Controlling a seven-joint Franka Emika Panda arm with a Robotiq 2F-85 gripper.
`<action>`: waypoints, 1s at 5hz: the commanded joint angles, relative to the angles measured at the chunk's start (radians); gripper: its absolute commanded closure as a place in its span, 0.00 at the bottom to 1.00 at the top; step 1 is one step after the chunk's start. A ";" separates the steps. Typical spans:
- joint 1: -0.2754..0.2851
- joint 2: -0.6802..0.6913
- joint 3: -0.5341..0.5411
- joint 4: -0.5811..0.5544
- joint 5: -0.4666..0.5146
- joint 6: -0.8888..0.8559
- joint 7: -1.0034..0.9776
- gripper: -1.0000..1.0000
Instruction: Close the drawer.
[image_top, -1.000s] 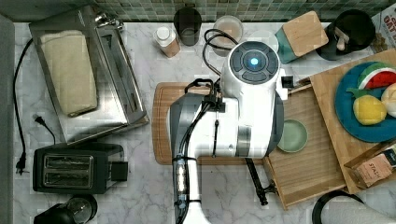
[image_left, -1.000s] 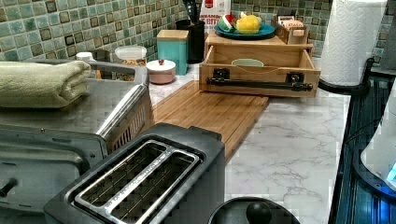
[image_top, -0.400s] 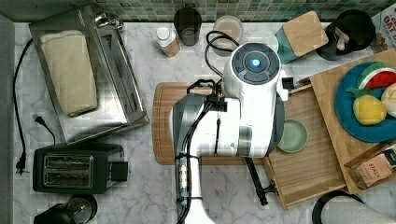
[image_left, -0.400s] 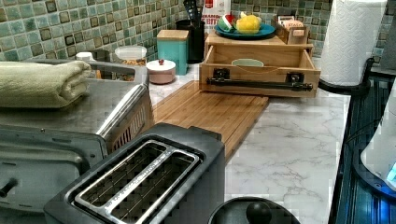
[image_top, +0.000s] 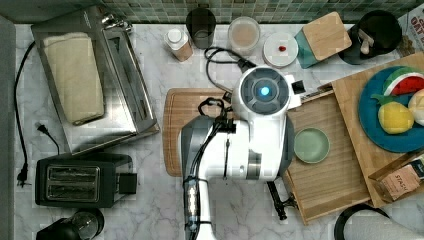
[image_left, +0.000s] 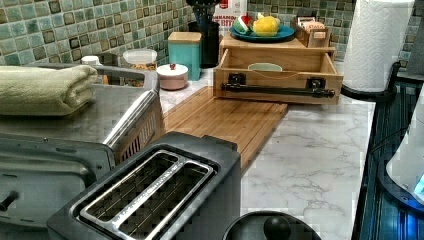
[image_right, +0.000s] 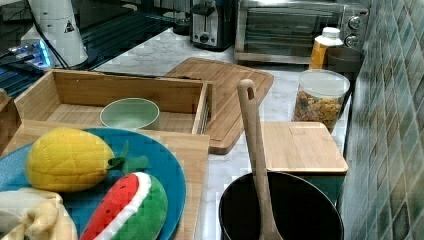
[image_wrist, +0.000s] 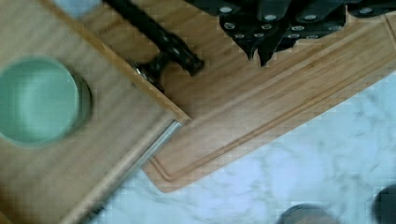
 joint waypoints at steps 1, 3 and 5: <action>0.069 -0.121 0.085 -0.210 0.090 0.038 -0.494 1.00; 0.012 -0.163 0.125 -0.375 0.091 0.154 -0.783 1.00; 0.019 -0.206 0.112 -0.520 0.001 0.268 -0.863 1.00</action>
